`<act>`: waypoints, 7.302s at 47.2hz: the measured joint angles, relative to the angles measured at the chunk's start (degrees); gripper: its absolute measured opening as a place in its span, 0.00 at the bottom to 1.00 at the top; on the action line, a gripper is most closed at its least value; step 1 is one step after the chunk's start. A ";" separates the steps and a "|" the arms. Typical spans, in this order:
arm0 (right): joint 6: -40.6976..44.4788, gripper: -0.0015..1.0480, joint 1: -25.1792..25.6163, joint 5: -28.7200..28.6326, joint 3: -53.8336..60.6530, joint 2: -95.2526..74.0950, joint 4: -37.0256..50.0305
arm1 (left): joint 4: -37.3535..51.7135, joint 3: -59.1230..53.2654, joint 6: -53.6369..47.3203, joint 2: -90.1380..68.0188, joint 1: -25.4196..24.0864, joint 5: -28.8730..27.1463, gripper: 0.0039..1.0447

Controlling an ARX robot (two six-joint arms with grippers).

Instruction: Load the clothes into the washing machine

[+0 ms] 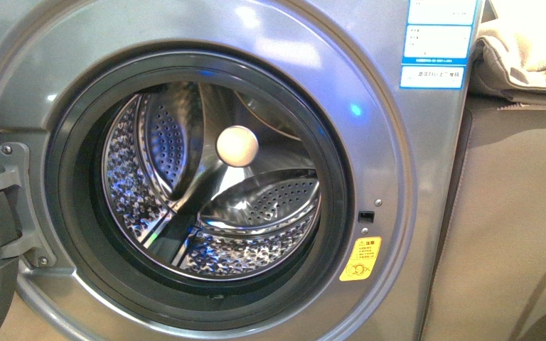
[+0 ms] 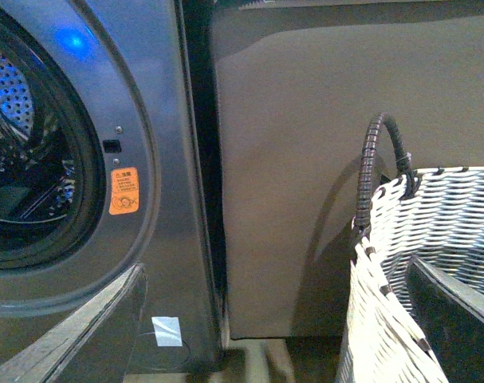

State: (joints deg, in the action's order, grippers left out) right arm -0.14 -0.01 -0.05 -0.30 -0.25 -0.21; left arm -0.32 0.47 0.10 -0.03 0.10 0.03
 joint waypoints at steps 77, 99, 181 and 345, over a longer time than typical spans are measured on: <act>-14.69 0.93 27.45 -46.60 -1.27 -25.44 31.71 | 0.00 0.00 0.00 0.00 0.00 -0.04 0.94; -18.18 0.93 49.33 -51.91 -15.28 -59.32 52.39 | 0.00 0.00 0.00 0.00 0.00 -0.04 0.94; -23.61 0.93 52.04 -22.23 -57.24 -129.22 19.82 | 0.00 0.00 0.00 0.00 0.00 -0.04 0.94; -21.99 0.04 47.30 -27.10 -58.88 -135.82 16.41 | 0.00 0.00 0.00 0.00 0.00 -0.02 0.94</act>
State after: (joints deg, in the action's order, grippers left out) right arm -22.13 47.29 -27.16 -59.18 -136.07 16.21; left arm -0.32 0.47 0.10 -0.03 0.10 0.01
